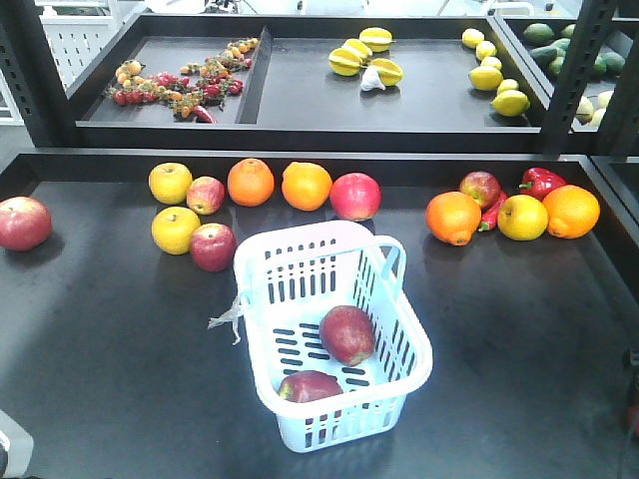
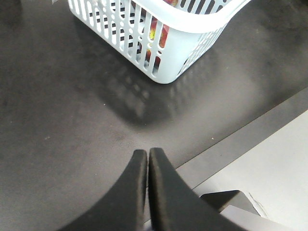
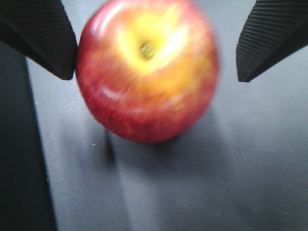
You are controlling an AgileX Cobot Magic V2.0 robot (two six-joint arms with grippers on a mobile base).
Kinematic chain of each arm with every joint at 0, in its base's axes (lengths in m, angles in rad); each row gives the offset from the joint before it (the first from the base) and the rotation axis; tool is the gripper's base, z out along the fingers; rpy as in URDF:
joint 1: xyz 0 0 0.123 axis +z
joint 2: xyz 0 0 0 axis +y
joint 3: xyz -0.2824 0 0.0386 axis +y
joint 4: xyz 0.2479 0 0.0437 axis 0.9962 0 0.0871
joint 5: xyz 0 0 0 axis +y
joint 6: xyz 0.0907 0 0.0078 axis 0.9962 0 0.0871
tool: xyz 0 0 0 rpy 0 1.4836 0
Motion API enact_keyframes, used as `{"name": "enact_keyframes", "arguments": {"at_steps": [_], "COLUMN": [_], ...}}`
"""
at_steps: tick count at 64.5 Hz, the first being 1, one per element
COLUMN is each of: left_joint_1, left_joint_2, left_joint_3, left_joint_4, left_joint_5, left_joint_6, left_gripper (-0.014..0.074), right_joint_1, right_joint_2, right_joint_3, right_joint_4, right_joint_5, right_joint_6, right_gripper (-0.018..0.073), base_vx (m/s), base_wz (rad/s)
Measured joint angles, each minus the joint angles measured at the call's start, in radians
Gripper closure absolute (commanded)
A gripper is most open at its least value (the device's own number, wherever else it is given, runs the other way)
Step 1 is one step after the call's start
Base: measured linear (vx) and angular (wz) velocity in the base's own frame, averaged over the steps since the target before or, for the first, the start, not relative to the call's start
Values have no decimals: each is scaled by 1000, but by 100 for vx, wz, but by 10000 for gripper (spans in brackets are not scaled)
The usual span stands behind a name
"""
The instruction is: Pick three apples into basket with both arms
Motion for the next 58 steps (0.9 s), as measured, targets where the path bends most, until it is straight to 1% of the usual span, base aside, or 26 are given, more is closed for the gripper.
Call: {"name": "enact_keyframes", "arguments": {"at_steps": [8, 14, 22, 28, 35, 39, 43, 50, 58], "left_joint_1": [0, 0, 0, 0, 0, 0, 0, 0, 0], "left_joint_2": [0, 0, 0, 0, 0, 0, 0, 0, 0], "left_joint_3": [0, 0, 0, 0, 0, 0, 0, 0, 0], "left_joint_4": [0, 0, 0, 0, 0, 0, 0, 0, 0], "left_joint_5": [0, 0, 0, 0, 0, 0, 0, 0, 0], "left_joint_6": [0, 0, 0, 0, 0, 0, 0, 0, 0], "left_gripper": [604, 604, 604, 604, 604, 604, 604, 604, 604], "right_joint_1": [-1, -1, -1, -1, -2, -2, -2, -2, -2], "right_joint_2": [26, 26, 26, 24, 4, -20, -57, -141, -244], "right_joint_3": [-2, -3, -3, -3, -3, -2, -2, -2, -2], "right_joint_4": [0, 1, 3, 8, 45, 84, 137, 270, 460], "right_joint_5": [-6, -7, -6, -2, 20, 35, 49, 93, 186], "right_joint_6": [0, 0, 0, 0, -14, -42, -86, -204, -350], "right_gripper": [-20, 24, 131, 237, 356, 426, 476, 569, 567], "base_vx": [0, 0, 0, 0, 0, 0, 0, 0, 0], "base_wz": [0, 0, 0, 0, 0, 0, 0, 0, 0]}}
